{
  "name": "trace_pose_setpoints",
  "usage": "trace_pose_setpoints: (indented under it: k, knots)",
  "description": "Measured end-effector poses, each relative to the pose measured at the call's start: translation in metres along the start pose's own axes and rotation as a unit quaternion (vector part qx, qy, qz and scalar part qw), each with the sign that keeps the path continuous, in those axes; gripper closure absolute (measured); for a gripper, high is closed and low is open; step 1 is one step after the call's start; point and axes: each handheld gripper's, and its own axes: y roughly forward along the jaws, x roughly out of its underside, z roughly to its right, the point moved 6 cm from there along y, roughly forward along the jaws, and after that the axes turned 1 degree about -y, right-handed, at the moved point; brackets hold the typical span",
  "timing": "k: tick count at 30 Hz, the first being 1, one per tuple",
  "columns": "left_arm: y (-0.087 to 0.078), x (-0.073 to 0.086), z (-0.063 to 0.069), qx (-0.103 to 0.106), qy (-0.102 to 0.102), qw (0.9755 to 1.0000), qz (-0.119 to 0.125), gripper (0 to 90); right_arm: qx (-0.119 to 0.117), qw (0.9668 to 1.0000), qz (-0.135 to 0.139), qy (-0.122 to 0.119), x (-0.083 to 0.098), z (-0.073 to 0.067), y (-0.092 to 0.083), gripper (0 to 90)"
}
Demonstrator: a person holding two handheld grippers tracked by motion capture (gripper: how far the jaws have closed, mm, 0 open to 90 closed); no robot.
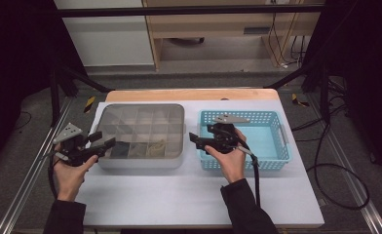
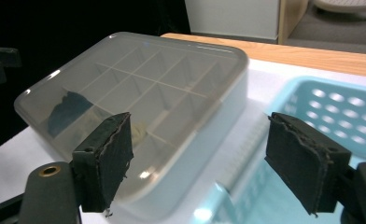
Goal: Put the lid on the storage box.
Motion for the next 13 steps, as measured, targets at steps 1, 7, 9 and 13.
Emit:
trace_pose_setpoints:
  k: [1,7,9,13]
  knots:
    - [-0.001,0.002,0.004,-0.001,0.007,1.0000,-0.001,33.1,0.001,1.0000,0.001,-0.003,0.004,0.002,-0.006,23.1]
    - [-0.010,0.015,0.017,-0.005,0.007,1.0000,0.002,35.7,0.011,0.9995,0.018,-0.025,0.028,0.018,-0.048,25.8]
    - [-0.013,0.019,0.019,-0.010,0.006,0.9999,0.003,36.3,0.019,0.9992,0.023,-0.027,0.036,0.025,-0.061,27.3]
    - [-0.021,0.028,0.023,0.004,-0.014,0.9997,0.018,42.2,0.030,0.9989,0.026,-0.023,0.050,0.038,-0.085,31.4]
